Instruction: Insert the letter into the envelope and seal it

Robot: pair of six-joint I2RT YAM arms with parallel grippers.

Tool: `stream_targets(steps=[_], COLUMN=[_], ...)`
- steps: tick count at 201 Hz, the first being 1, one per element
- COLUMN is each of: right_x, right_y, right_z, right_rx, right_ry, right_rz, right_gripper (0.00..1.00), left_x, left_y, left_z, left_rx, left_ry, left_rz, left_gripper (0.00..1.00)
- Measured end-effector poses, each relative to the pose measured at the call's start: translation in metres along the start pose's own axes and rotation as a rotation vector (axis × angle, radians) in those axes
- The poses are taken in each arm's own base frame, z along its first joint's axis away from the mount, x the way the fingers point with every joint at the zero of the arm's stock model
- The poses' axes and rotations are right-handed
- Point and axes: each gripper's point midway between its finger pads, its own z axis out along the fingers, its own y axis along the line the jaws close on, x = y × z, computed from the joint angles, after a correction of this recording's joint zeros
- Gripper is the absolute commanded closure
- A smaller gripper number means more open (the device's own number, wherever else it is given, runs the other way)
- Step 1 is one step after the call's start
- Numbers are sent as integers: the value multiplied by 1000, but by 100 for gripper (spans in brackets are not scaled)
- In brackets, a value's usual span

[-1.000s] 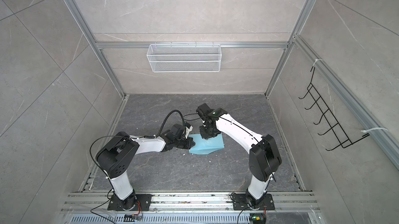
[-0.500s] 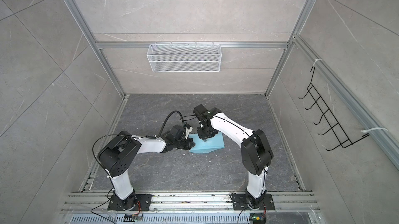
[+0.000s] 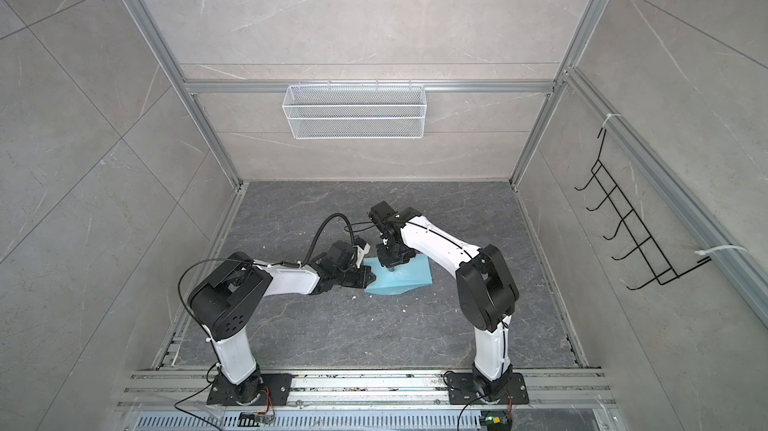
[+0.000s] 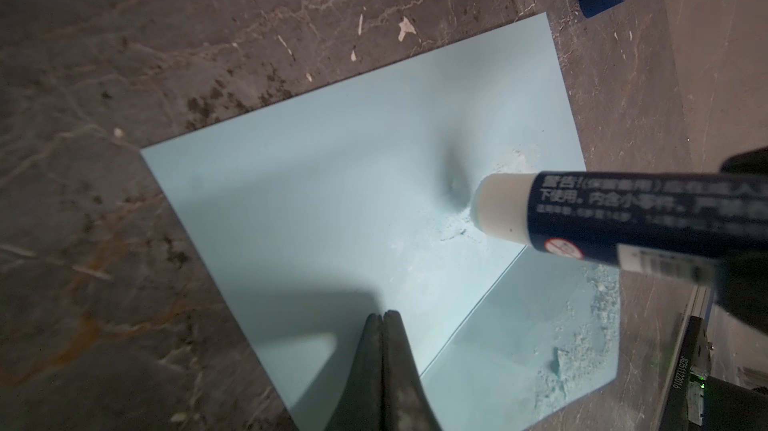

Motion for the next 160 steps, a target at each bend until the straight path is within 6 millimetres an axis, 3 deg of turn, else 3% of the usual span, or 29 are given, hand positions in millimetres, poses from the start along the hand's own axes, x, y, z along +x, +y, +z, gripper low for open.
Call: stream_targets(steps=[160], right_x=[-1], right_y=[-4], right_z=[8], right_rx=[38], right_ry=[5], right_rz=[-5], right_gripper=[100], left_x=[0], left_y=[0], left_z=[0], left_rx=[0], left_ry=[-1], left_rz=[-3], left_gripper=[100])
